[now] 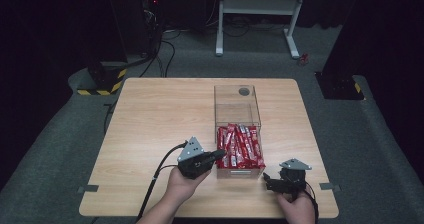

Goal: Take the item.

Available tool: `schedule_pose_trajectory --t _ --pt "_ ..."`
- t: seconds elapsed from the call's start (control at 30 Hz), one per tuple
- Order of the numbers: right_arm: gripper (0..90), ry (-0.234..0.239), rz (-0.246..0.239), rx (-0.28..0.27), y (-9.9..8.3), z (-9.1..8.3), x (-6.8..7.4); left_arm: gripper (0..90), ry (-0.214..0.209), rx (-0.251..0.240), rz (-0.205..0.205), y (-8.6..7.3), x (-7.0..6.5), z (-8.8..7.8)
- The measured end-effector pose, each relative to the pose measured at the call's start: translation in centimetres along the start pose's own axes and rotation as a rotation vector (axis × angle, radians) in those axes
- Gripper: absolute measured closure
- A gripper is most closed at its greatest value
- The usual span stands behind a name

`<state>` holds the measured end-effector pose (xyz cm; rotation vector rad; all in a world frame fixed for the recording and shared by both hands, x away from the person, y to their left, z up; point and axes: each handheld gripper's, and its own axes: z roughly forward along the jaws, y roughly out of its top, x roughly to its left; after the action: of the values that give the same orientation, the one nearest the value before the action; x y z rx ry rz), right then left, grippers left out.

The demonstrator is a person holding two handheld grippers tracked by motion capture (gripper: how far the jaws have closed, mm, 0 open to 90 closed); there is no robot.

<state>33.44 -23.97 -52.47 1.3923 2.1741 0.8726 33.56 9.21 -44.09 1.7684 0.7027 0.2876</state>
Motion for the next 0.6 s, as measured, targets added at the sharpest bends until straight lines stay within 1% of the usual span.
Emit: schedule_pose_trajectory --t 0.27,0.6 --pt "8.6 0.000 0.001 0.000 0.0 0.0 0.0 89.8 -0.008 -0.014 0.007 0.2 0.2 -0.6" --pt "9.0 0.000 -0.001 -0.001 0.0 0.0 0.0 89.8 -0.001 -0.031 0.014 0.6 0.6 -1.5"
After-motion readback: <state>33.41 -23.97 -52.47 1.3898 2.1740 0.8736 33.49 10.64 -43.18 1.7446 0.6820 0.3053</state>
